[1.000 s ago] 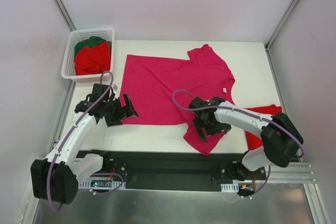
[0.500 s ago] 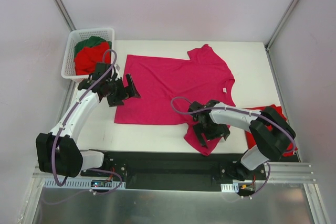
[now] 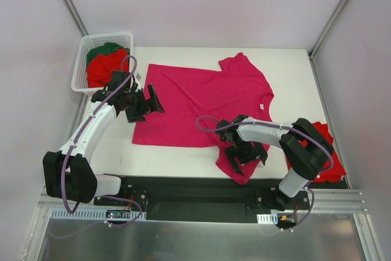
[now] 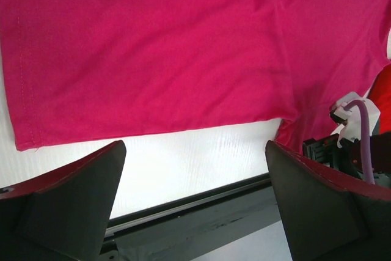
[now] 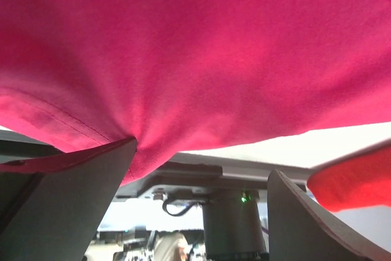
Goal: Fold and stack the t-shirts
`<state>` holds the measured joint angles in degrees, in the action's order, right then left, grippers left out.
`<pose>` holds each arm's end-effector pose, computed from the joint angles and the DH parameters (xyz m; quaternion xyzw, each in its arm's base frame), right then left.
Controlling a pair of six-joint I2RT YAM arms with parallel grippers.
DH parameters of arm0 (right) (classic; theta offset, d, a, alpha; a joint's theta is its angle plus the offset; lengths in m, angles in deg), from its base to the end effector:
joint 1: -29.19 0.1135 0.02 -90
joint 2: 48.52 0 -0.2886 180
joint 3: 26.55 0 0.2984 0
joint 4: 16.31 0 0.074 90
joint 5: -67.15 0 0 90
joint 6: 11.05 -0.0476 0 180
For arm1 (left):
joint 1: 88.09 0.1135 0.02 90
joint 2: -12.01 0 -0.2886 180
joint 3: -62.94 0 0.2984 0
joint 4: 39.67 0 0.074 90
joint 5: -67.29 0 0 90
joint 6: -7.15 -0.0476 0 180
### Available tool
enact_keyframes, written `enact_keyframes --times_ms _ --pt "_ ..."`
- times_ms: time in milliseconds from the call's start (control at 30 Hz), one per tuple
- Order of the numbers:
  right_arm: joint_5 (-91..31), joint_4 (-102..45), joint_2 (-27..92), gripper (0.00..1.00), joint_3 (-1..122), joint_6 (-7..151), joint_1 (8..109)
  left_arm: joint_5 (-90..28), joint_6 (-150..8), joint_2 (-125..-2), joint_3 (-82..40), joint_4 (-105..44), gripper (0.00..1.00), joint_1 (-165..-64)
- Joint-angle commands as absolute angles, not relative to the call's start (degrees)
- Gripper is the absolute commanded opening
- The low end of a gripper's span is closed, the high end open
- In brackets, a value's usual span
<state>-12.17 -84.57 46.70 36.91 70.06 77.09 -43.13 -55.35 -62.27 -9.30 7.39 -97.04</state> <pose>0.1936 0.2011 0.1249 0.3388 -0.9322 0.1229 0.0324 0.3112 -0.0658 0.2910 -0.0875 0.9201 -0.2653 0.2747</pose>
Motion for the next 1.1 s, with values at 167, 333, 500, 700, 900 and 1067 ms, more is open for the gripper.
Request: enact_keyframes --times_ms 167,333,500,700,900,1067 --pt "-7.90 -92.15 50.10 0.96 37.26 69.89 77.00 -45.82 -56.31 -61.21 -9.13 7.70 0.99 -96.97" --pt "-4.14 -96.01 45.97 0.96 40.94 69.46 76.65 -46.70 -56.40 -60.77 -8.25 7.70 0.99 -96.97" --pt "1.05 -102.35 42.37 0.96 49.90 70.33 76.12 -47.84 -56.31 -60.85 -8.68 7.79 0.99 -96.97" --pt "-0.69 -96.57 43.85 0.96 61.86 76.30 62.35 -49.25 -56.05 -60.33 -10.26 7.70 0.99 -96.97" --pt "-12.10 -85.22 54.65 0.96 69.15 82.81 45.64 -50.92 -54.56 -58.05 -10.36 7.70 0.99 -96.97" --pt "-28.71 -77.68 62.22 0.96 73.38 79.22 37.55 -51.09 -53.68 -55.76 -8.95 7.70 0.99 -96.97"
